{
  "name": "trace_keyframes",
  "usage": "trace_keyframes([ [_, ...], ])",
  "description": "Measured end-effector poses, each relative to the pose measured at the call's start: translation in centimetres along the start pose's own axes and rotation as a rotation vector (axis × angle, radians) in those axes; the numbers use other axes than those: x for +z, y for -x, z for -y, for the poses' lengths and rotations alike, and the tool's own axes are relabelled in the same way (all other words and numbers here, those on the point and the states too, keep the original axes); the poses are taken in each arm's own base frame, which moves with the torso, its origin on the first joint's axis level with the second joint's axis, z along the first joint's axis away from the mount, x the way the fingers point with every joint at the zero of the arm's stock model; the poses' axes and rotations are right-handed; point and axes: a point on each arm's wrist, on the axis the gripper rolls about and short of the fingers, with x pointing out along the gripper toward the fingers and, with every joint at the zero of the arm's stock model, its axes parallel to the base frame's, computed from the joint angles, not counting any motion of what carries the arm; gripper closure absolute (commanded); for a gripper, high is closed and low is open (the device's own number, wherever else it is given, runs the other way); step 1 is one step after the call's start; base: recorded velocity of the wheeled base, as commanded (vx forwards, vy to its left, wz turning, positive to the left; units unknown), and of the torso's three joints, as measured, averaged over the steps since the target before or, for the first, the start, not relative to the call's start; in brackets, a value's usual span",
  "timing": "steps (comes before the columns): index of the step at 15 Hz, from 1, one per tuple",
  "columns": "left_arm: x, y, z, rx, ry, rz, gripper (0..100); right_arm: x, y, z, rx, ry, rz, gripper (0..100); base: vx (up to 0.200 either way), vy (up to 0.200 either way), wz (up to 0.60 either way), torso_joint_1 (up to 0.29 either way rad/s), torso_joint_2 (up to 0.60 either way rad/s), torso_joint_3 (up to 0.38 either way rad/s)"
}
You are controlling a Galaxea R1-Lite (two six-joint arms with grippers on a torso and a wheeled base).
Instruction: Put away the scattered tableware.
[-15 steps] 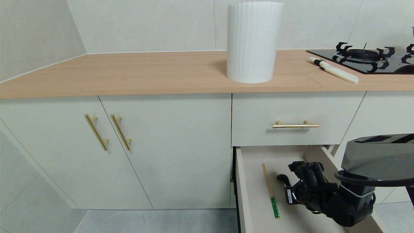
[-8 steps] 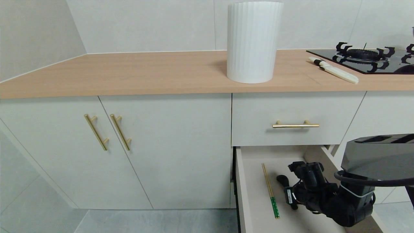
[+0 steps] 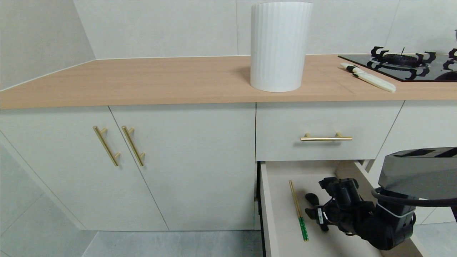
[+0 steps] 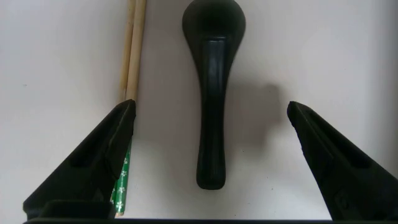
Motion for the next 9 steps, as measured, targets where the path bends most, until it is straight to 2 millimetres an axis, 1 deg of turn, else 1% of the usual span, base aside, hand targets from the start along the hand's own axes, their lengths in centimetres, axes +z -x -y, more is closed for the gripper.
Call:
trace_keyframes([
  [2,0.0,0.0,0.0,0.000,0.000,0.000,0,0.6,0.9,0.1,-0.002,-0.003,0.019,0,0.000,0.000,0.00,0.000,0.00,0.000],
  [4,0.0,0.0,0.0,0.000,0.000,0.000,0,1.6,2.8,0.2,0.005,-0.006,0.050,0,0.000,0.000,0.00,0.000,0.00,0.000],
  [6,0.0,0.0,0.0,0.000,0.000,0.000,0,2.6,5.3,0.4,0.009,-0.008,0.070,0,0.000,0.000,0.00,0.000,0.00,0.000],
  [9,0.0,0.0,0.0,0.000,0.000,0.000,0,4.2,10.0,1.0,0.016,-0.007,0.067,0,0.000,0.000,0.00,0.000,0.00,0.000],
])
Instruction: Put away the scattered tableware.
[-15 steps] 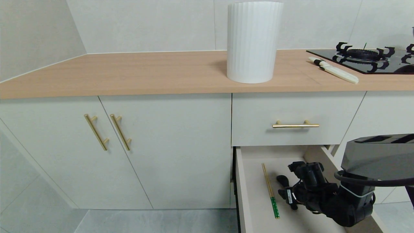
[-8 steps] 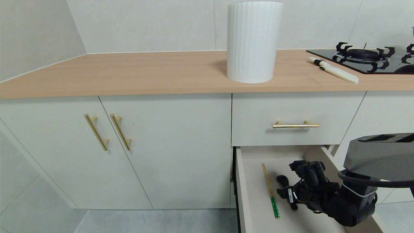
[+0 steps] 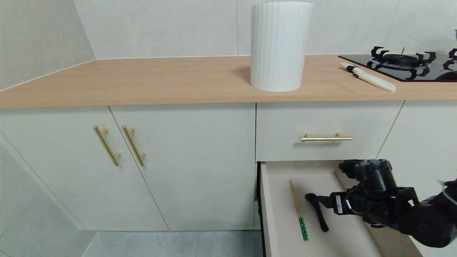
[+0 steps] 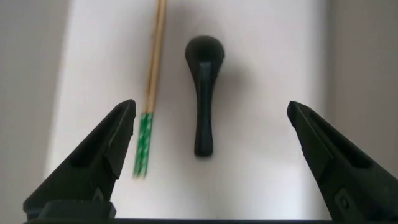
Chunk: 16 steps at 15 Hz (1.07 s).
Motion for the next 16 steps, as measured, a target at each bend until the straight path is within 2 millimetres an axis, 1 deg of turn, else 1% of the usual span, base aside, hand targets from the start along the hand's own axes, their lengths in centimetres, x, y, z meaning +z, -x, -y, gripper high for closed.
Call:
trace_keyframes([
  [2,0.0,0.0,0.0,-0.001,0.000,0.000,0,0.9,3.6,0.4,0.007,0.004,-0.010,0,0.000,0.000,0.00,0.000,0.00,0.000],
  [4,0.0,0.0,0.0,0.000,0.000,0.000,0,0.8,6.7,0.7,0.029,0.023,-0.062,0,0.000,0.000,0.00,0.000,0.00,0.000],
  [5,0.0,0.0,0.0,0.000,0.000,0.000,0,0.5,8.0,0.8,0.054,0.038,-0.093,0,0.000,0.000,0.00,0.000,0.00,0.000],
  [6,0.0,0.0,0.0,0.000,0.000,0.000,0,0.6,8.9,0.8,0.076,0.045,-0.086,0,0.000,0.000,0.00,0.000,0.00,0.000],
  [8,0.0,0.0,0.0,-0.001,0.000,0.000,0,0.8,9.9,0.8,0.089,0.047,-0.053,0,0.000,0.000,0.00,0.000,0.00,0.000],
  [12,0.0,0.0,0.0,0.000,0.001,0.000,0,0.4,10.6,1.0,0.090,0.088,-0.072,0,0.000,0.000,0.00,0.000,0.00,0.000],
  [16,0.0,0.0,0.0,0.000,0.001,0.000,0,0.1,11.1,0.6,0.104,0.112,-0.079,0,-0.200,0.000,0.00,0.006,0.00,-0.002],
])
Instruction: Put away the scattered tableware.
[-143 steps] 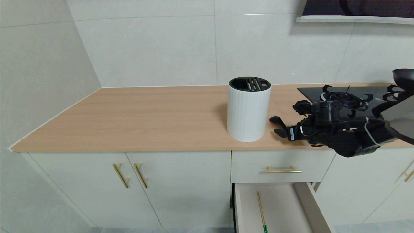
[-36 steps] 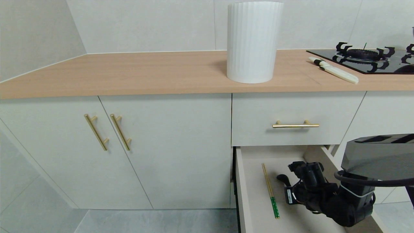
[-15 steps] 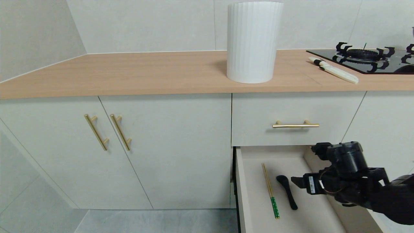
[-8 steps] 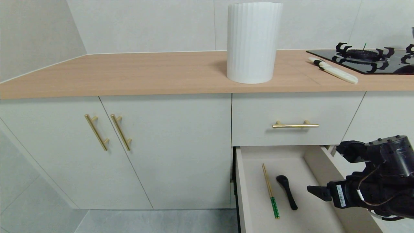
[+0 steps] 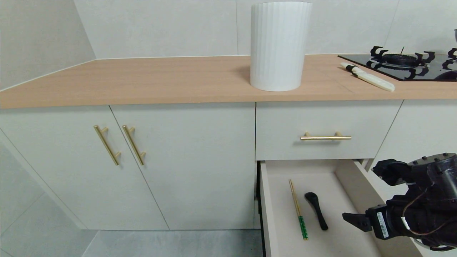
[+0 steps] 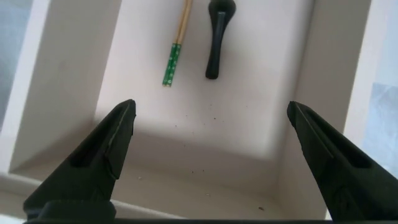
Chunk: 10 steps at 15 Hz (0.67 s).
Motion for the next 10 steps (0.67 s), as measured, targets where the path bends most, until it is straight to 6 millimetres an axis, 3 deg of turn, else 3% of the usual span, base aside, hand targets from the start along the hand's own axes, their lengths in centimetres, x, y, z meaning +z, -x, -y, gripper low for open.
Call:
trace_keyframes([
  [4,0.0,0.0,0.0,0.000,0.000,0.001,0,-0.6,0.2,-0.6,0.013,0.029,-0.035,0,-0.200,0.000,0.00,-0.001,0.00,0.004],
  [10,0.0,0.0,0.0,0.000,0.000,0.000,0,-1.8,0.9,-1.5,0.043,0.093,-0.100,0,0.000,0.000,0.00,0.000,0.00,0.000],
])
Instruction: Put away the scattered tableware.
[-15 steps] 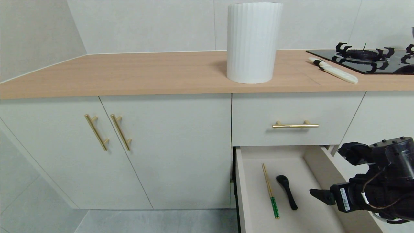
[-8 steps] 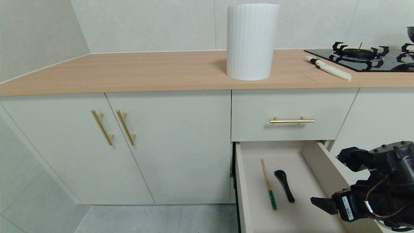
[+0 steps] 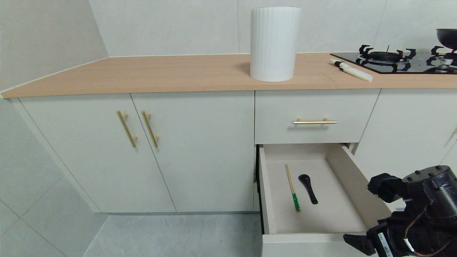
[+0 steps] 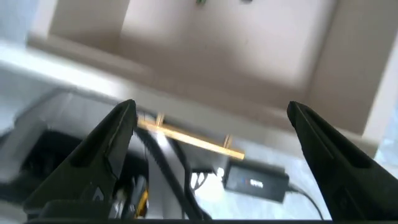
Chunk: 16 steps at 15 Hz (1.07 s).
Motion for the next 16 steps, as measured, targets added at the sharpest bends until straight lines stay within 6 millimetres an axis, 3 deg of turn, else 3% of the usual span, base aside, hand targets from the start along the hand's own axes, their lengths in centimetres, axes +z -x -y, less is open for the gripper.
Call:
trace_keyframes([
  [6,0.0,0.0,0.0,0.000,0.000,0.000,0,-1.9,0.8,-1.6,0.061,0.148,-0.144,0,0.000,0.000,0.00,0.000,0.00,0.000],
  [11,0.0,0.0,0.0,0.001,0.000,0.000,0,-2.4,-1.2,-2.2,0.046,0.157,-0.242,0,0.000,0.000,0.00,0.000,0.00,0.000],
  [16,0.0,0.0,0.0,0.000,0.000,0.000,0,-1.2,-3.4,-2.5,-0.016,0.006,-0.278,0,0.000,0.000,0.00,0.000,0.00,0.000],
])
